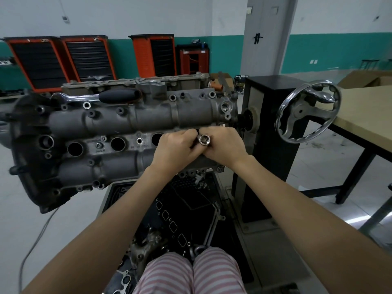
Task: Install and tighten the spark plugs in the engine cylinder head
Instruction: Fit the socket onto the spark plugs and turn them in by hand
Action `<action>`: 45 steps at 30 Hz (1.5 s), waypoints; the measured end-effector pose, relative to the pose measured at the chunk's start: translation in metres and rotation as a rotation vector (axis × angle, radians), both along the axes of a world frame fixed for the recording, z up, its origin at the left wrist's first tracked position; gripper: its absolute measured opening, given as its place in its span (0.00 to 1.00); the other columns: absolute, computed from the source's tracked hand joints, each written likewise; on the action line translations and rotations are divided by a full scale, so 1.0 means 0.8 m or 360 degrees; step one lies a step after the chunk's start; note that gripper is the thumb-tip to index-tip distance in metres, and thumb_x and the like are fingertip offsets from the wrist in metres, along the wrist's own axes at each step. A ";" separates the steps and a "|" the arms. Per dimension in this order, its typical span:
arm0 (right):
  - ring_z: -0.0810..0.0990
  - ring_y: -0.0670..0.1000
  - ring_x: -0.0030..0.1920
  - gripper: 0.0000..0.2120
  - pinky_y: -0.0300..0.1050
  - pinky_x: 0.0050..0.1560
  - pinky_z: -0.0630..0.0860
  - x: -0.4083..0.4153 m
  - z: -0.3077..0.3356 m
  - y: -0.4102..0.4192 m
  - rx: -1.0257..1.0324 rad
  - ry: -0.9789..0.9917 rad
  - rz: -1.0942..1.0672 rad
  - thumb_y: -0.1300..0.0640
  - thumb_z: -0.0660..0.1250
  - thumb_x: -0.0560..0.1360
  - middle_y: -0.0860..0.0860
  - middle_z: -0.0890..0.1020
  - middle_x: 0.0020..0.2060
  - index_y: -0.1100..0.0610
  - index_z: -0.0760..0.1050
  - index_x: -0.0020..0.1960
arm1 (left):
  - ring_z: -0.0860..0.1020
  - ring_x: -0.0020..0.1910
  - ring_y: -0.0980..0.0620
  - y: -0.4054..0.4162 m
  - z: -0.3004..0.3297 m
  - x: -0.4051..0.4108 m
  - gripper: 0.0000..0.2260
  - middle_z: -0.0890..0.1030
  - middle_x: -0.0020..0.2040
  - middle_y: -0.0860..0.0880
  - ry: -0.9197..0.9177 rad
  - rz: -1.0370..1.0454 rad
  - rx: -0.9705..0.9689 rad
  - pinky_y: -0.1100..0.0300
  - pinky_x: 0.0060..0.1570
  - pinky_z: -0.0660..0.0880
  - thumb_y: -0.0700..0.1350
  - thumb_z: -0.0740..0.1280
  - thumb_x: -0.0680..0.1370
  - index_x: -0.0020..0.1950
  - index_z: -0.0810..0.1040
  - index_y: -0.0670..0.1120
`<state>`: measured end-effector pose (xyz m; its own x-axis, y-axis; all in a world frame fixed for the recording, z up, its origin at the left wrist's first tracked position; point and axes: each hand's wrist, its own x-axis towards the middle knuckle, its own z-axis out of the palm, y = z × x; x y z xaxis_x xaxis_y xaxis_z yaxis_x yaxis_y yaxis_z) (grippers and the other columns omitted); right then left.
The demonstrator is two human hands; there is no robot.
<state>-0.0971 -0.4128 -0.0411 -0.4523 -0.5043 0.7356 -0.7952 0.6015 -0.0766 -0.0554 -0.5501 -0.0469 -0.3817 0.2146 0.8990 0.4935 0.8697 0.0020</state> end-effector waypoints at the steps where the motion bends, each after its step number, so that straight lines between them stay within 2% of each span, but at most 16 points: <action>1: 0.76 0.57 0.29 0.07 0.41 0.29 0.61 0.000 0.000 0.000 0.0027 -0.0003 -0.0021 0.57 0.67 0.68 0.53 0.77 0.28 0.59 0.71 0.35 | 0.68 0.20 0.45 0.001 0.000 0.001 0.16 0.70 0.23 0.45 -0.0009 -0.0003 -0.0003 0.63 0.24 0.61 0.47 0.63 0.73 0.28 0.67 0.40; 5: 0.75 0.58 0.30 0.08 0.43 0.28 0.60 -0.002 0.000 -0.001 0.0143 0.0014 -0.0066 0.57 0.66 0.69 0.53 0.77 0.30 0.60 0.70 0.42 | 0.65 0.22 0.47 0.004 0.002 0.008 0.12 0.69 0.27 0.47 -0.0081 -0.0055 -0.0026 0.64 0.26 0.59 0.46 0.61 0.73 0.34 0.67 0.40; 9: 0.78 0.57 0.34 0.05 0.50 0.30 0.72 0.001 0.000 0.000 0.0118 0.0007 -0.0003 0.58 0.65 0.71 0.53 0.80 0.33 0.60 0.75 0.43 | 0.62 0.25 0.51 0.005 0.006 0.011 0.10 0.64 0.32 0.52 -0.0175 -0.0102 0.0020 0.62 0.27 0.59 0.46 0.60 0.73 0.36 0.67 0.40; 11: 0.78 0.57 0.34 0.05 0.53 0.32 0.73 0.002 0.001 0.002 0.0066 -0.0006 0.0021 0.59 0.65 0.71 0.54 0.80 0.33 0.60 0.76 0.40 | 0.62 0.25 0.51 0.005 0.005 0.010 0.11 0.66 0.30 0.50 -0.0185 -0.0063 0.0041 0.62 0.26 0.59 0.47 0.60 0.72 0.36 0.67 0.39; 16: 0.78 0.57 0.31 0.06 0.45 0.28 0.69 0.003 0.000 0.000 -0.0023 -0.0005 0.0022 0.59 0.65 0.69 0.52 0.79 0.29 0.59 0.74 0.34 | 0.68 0.20 0.46 0.000 0.002 0.002 0.18 0.69 0.22 0.46 -0.0074 0.0037 0.0009 0.62 0.23 0.62 0.49 0.65 0.73 0.28 0.67 0.41; 20: 0.77 0.59 0.29 0.08 0.41 0.28 0.62 0.001 0.000 0.000 0.0033 0.0024 -0.0044 0.56 0.67 0.69 0.54 0.78 0.28 0.60 0.71 0.37 | 0.68 0.20 0.46 0.000 0.001 0.004 0.16 0.70 0.23 0.46 -0.0048 -0.0011 -0.0005 0.65 0.26 0.59 0.47 0.63 0.74 0.29 0.68 0.40; 24: 0.77 0.59 0.30 0.09 0.43 0.27 0.64 -0.001 0.000 -0.001 0.0106 0.0033 -0.0046 0.55 0.67 0.69 0.54 0.78 0.30 0.61 0.72 0.40 | 0.68 0.22 0.45 0.005 0.005 0.009 0.13 0.71 0.28 0.45 -0.0137 -0.0057 0.0013 0.64 0.26 0.59 0.47 0.60 0.74 0.35 0.68 0.39; 29: 0.78 0.58 0.33 0.04 0.51 0.30 0.73 0.000 0.000 0.000 0.0038 -0.0016 0.0007 0.59 0.66 0.70 0.53 0.79 0.31 0.60 0.76 0.38 | 0.68 0.23 0.45 0.005 0.006 0.011 0.13 0.70 0.29 0.46 -0.0236 -0.0032 0.0056 0.61 0.25 0.60 0.49 0.60 0.73 0.37 0.67 0.39; 31: 0.78 0.56 0.32 0.06 0.50 0.29 0.73 -0.001 -0.002 0.001 -0.0019 0.0002 0.0033 0.59 0.65 0.69 0.52 0.80 0.30 0.59 0.76 0.35 | 0.67 0.23 0.46 0.004 0.005 0.008 0.15 0.70 0.27 0.46 -0.0191 0.0020 0.0023 0.62 0.25 0.60 0.50 0.62 0.73 0.34 0.67 0.40; 35: 0.77 0.54 0.30 0.12 0.44 0.26 0.68 -0.001 -0.002 -0.001 -0.0050 0.0021 0.0037 0.53 0.59 0.69 0.51 0.79 0.28 0.58 0.74 0.32 | 0.70 0.20 0.44 0.001 0.003 0.003 0.18 0.70 0.23 0.44 -0.0074 0.0029 -0.0041 0.61 0.23 0.62 0.49 0.64 0.73 0.28 0.68 0.40; 39: 0.76 0.58 0.28 0.09 0.41 0.28 0.61 -0.004 -0.002 -0.002 0.0011 0.0025 -0.0068 0.55 0.67 0.68 0.53 0.77 0.27 0.59 0.70 0.35 | 0.70 0.21 0.43 0.002 0.003 0.008 0.14 0.72 0.26 0.45 -0.0072 -0.0031 -0.0085 0.63 0.24 0.61 0.47 0.62 0.73 0.32 0.69 0.39; 45: 0.76 0.57 0.28 0.07 0.44 0.26 0.67 -0.002 -0.001 -0.001 0.0050 0.0043 -0.0023 0.57 0.67 0.68 0.53 0.77 0.28 0.60 0.72 0.37 | 0.68 0.22 0.45 0.008 0.008 0.014 0.12 0.69 0.30 0.46 -0.0168 -0.0038 -0.0014 0.63 0.25 0.58 0.47 0.59 0.73 0.37 0.68 0.39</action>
<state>-0.0986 -0.4138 -0.0422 -0.4397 -0.5209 0.7316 -0.7880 0.6146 -0.0361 -0.0439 -0.5438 -0.0408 -0.4687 0.2323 0.8523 0.5115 0.8580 0.0474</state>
